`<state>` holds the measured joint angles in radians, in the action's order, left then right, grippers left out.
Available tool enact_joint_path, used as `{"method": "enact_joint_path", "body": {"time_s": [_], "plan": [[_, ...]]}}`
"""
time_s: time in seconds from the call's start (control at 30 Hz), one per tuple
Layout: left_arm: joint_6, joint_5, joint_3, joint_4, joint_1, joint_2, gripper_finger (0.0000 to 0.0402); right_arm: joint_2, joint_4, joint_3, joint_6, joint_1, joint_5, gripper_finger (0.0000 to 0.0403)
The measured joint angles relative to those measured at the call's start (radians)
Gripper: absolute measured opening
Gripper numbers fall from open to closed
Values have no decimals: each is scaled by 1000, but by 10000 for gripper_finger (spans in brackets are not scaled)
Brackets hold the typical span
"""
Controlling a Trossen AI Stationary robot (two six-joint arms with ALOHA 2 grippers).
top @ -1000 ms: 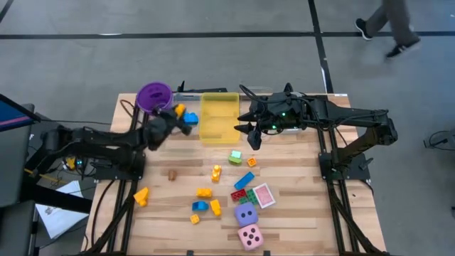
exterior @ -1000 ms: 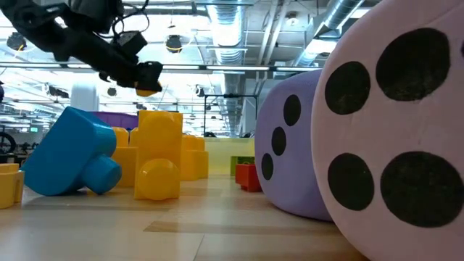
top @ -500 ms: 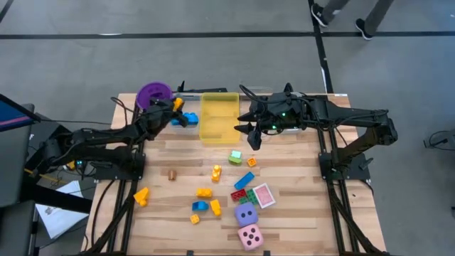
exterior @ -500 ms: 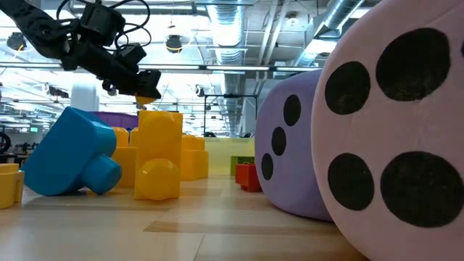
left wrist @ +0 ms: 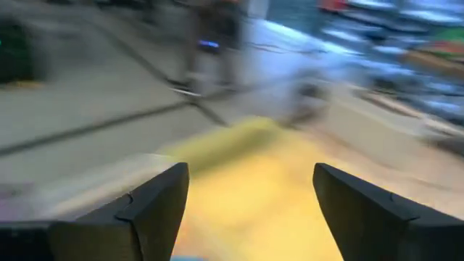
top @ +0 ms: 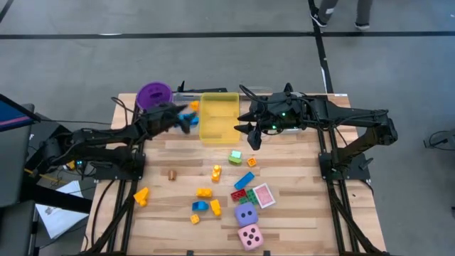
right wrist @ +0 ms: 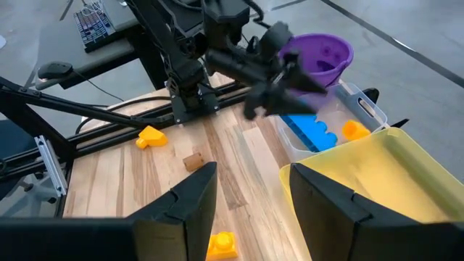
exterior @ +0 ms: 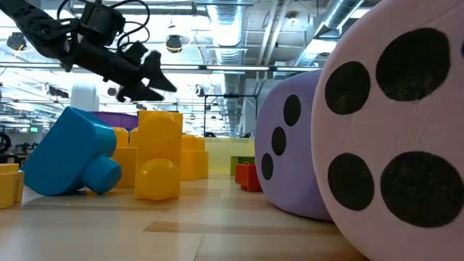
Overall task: Pick & Place Toys
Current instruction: Put the big yellow game piece into the white bin
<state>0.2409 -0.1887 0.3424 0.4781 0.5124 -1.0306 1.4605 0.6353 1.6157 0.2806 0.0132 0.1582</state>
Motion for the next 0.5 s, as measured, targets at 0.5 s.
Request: {"method": "enact_joint_path", "body": {"time_s": [0.5], "plan": [[89, 501, 0, -55, -252, 0, 292, 0, 0, 0, 9, 0, 0, 168]]}}
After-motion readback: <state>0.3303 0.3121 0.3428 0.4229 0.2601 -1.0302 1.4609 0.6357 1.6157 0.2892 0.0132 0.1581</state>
